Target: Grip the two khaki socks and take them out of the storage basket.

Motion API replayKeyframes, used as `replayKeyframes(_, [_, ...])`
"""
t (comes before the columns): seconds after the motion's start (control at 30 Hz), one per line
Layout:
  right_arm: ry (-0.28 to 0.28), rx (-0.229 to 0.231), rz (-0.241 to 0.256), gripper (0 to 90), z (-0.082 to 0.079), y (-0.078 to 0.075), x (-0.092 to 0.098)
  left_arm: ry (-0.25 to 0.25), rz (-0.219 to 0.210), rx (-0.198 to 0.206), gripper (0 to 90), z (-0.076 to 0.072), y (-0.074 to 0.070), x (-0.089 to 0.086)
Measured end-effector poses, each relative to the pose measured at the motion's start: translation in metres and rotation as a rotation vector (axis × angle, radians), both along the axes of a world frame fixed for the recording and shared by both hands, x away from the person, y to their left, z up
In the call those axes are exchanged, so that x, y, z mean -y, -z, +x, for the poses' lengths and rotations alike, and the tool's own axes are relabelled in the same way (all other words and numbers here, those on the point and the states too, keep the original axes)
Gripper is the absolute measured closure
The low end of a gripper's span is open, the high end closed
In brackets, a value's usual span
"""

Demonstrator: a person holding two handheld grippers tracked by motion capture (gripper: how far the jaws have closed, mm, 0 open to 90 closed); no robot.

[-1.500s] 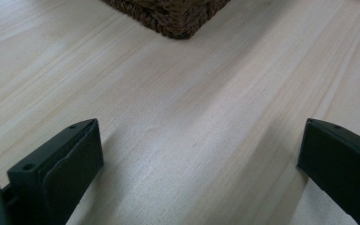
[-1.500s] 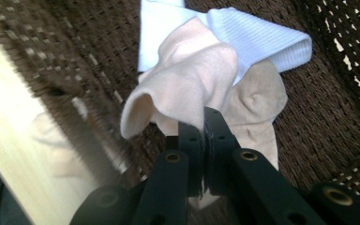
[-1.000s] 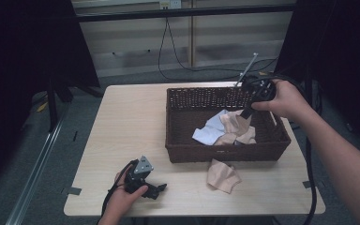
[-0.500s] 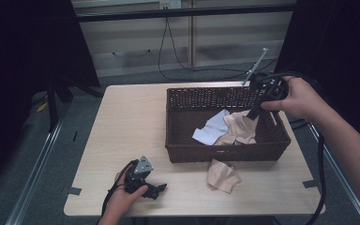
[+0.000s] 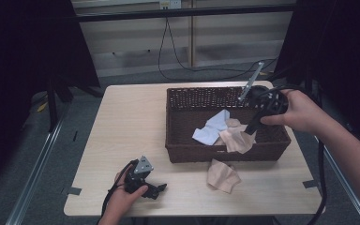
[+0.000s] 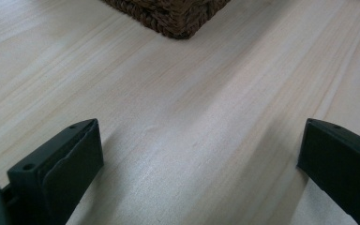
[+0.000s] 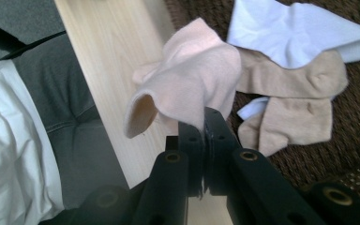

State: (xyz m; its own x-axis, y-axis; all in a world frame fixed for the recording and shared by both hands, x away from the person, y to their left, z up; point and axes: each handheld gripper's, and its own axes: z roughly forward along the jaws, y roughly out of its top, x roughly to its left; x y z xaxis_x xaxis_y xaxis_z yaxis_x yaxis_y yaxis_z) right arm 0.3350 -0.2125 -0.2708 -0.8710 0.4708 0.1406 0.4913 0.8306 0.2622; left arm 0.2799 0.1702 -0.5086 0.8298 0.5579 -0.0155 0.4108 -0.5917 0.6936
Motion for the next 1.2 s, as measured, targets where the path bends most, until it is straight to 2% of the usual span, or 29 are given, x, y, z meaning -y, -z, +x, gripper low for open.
replayKeyframes(0.2, [-0.045, -0.019, 0.027, 87.8, -0.013, 0.005, -0.006, -0.001, -0.003, 0.002, 0.0, 0.000, 0.000, 0.000])
replayKeyframes(0.37, [-0.078, -0.030, 0.035, 87.8, -0.019, 0.017, -0.007, -0.001, -0.003, 0.002, 0.0, 0.000, 0.000, 0.000])
replayKeyframes(0.63, [-0.135, -0.067, 0.035, 87.6, -0.029, 0.047, -0.017, -0.003, -0.007, -0.002, 0.0, 0.000, 0.001, 0.000])
replayKeyframes(0.83, [-0.133, -0.076, 0.010, 86.7, -0.031, 0.069, -0.023, 0.003, 0.002, -0.002, 0.0, 0.000, 0.000, 0.000])
replayKeyframes(0.9, [-0.142, -0.074, 0.006, 82.8, -0.031, 0.078, -0.024, 0.003, 0.002, -0.002, 0.0, 0.000, 0.000, 0.000])
replayKeyframes(0.93, [-0.131, -0.067, 0.000, 76.1, -0.031, 0.081, -0.025, 0.003, 0.002, -0.002, 0.0, 0.000, 0.000, 0.000])
replayKeyframes(1.0, [-0.129, -0.059, -0.004, 70.3, -0.030, 0.086, -0.024, 0.002, 0.001, 0.000, 0.0, 0.000, 0.000, 0.000])
replayKeyframes(1.07, [-0.121, -0.060, -0.006, 63.7, -0.031, 0.089, -0.024, 0.003, 0.002, -0.002, 0.0, 0.000, 0.000, 0.000])
replayKeyframes(1.2, [-0.100, -0.055, -0.006, 56.5, -0.032, 0.091, -0.020, 0.003, 0.002, -0.001, 0.0, 0.000, 0.000, 0.000])
